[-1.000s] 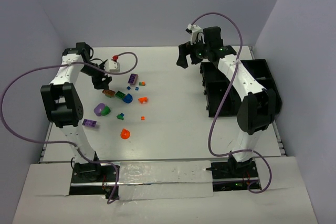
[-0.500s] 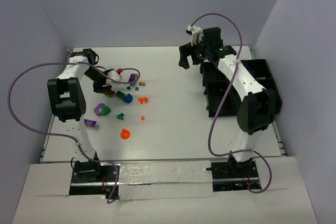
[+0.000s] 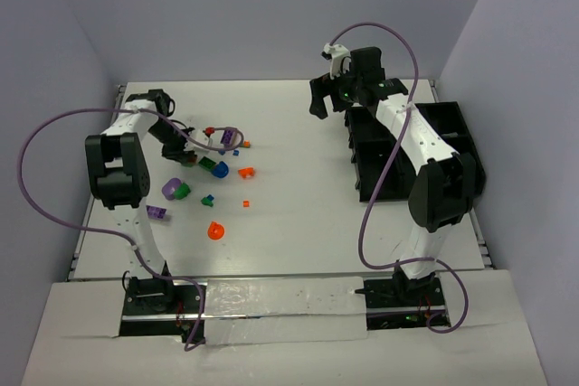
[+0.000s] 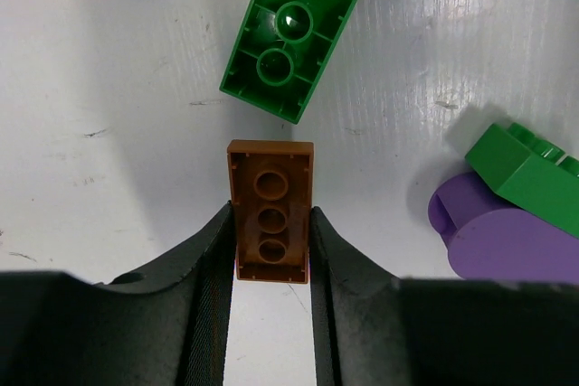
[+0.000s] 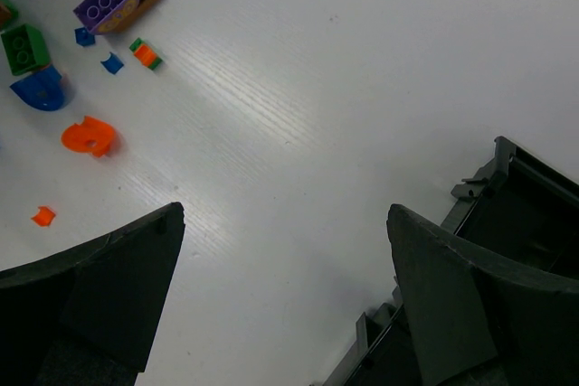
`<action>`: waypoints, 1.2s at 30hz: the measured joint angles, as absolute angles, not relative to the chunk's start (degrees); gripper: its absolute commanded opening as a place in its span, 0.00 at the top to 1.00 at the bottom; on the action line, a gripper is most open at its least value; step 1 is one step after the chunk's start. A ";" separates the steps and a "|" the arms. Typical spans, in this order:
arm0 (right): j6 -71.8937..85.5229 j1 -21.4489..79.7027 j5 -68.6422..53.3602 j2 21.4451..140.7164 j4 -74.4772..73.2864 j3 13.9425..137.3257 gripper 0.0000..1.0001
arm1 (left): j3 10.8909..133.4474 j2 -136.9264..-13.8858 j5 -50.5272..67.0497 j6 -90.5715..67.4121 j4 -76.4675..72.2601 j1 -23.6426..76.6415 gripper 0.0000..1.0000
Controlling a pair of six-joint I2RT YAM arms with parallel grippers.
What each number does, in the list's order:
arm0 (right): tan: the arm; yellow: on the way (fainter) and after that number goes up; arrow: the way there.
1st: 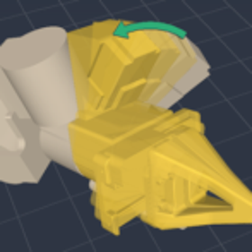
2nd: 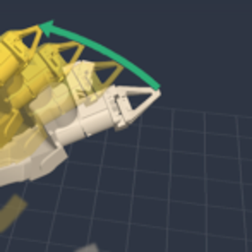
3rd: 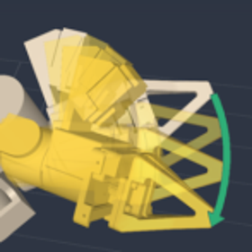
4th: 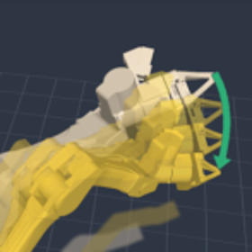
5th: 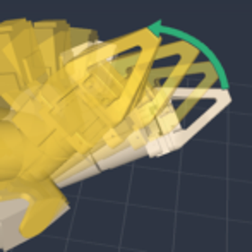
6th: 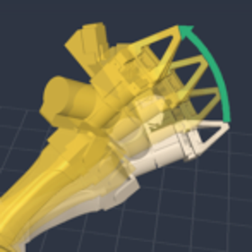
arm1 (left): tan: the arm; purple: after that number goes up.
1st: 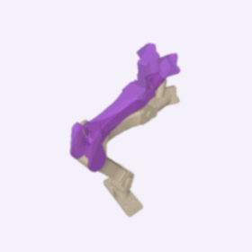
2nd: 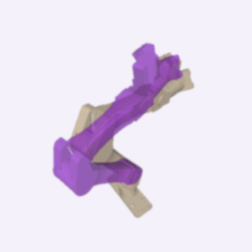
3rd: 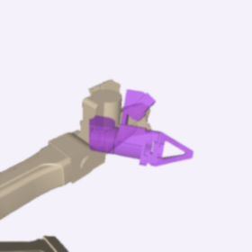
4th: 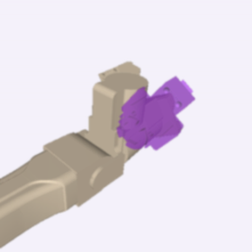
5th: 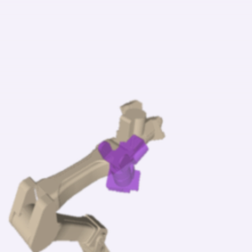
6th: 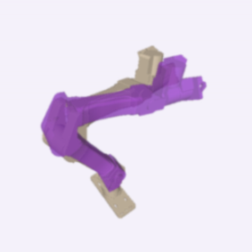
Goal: Sort the legos into containers by color
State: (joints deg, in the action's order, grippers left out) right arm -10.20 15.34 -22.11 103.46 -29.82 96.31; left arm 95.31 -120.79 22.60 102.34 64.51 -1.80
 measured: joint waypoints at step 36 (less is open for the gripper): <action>-4.74 14.35 -34.43 100.29 -21.30 91.56 0.02 | 106.48 -114.63 40.70 73.19 61.80 0.60 1.00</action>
State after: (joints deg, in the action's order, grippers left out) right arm -4.74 14.35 -34.43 100.29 -21.30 91.56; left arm 106.48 -114.63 40.70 73.19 61.80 0.60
